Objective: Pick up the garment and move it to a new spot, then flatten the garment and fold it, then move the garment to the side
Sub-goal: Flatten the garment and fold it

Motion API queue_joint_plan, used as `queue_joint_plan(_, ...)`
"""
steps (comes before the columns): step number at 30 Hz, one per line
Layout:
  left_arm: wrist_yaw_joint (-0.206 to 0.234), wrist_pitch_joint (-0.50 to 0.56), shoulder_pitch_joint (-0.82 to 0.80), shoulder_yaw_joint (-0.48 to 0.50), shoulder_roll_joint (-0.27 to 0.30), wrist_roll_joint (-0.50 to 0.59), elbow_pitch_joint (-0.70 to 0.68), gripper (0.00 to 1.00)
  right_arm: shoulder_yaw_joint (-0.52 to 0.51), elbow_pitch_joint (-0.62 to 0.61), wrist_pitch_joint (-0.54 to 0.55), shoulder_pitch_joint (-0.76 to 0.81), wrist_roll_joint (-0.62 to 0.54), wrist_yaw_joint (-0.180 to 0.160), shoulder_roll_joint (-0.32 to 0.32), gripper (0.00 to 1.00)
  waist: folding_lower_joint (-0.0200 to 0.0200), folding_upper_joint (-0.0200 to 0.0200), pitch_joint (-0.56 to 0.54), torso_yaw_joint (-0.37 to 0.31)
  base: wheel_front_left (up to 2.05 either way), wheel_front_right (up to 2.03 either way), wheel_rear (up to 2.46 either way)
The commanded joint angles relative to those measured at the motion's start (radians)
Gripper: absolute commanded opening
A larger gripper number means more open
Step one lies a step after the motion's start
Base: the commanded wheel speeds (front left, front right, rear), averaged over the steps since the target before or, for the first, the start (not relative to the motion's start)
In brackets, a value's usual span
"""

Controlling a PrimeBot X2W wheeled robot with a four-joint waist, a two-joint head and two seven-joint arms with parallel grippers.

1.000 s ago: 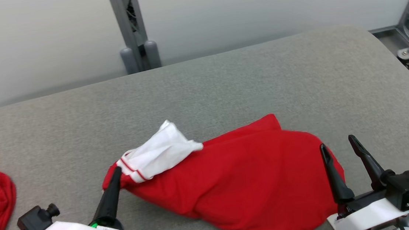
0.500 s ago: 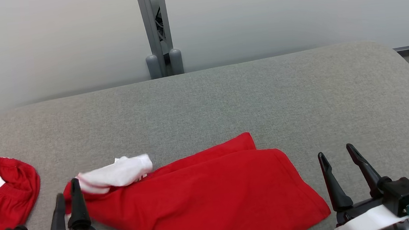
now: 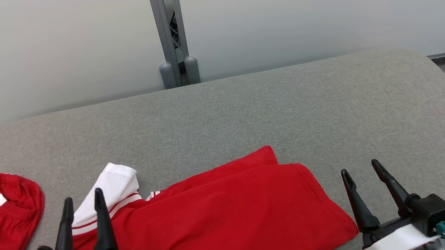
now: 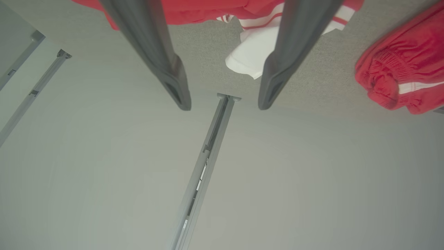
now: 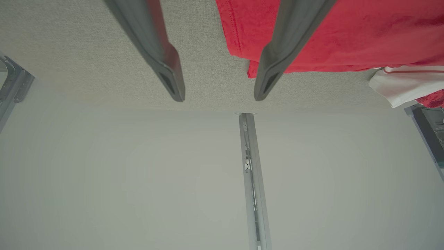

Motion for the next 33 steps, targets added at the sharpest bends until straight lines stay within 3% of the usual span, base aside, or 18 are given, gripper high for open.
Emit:
queue_joint_plan(1,-0.008,-0.004,0.017,0.004,-0.006,0.051,-0.001,1.00,0.000,0.004,-0.006,0.001,-0.004,0.000,-0.005,1.00,0.0000,0.0000,-0.004,-0.003,0.00,0.00,0.00)
queue_joint_plan(5,-0.017,-0.004,0.035,0.001,-0.024,0.139,0.015,1.00,-0.001,0.025,-0.006,0.014,0.000,0.000,-0.005,1.00,0.0000,0.0000,-0.010,-0.005,0.00,0.00,0.00)
queue_joint_plan(16,-0.044,-0.004,0.027,-0.021,-0.040,0.180,0.041,1.00,0.028,0.158,-0.006,-0.001,0.019,0.000,-0.005,1.00,0.0000,0.0000,-0.007,0.019,0.00,0.00,0.00)
queue_joint_plan(33,-0.034,-0.004,0.003,-0.116,-0.041,0.157,0.068,1.00,0.023,0.806,0.017,-0.243,0.098,0.000,-0.005,1.00,0.0000,0.0000,0.013,0.160,0.00,0.00,0.00)
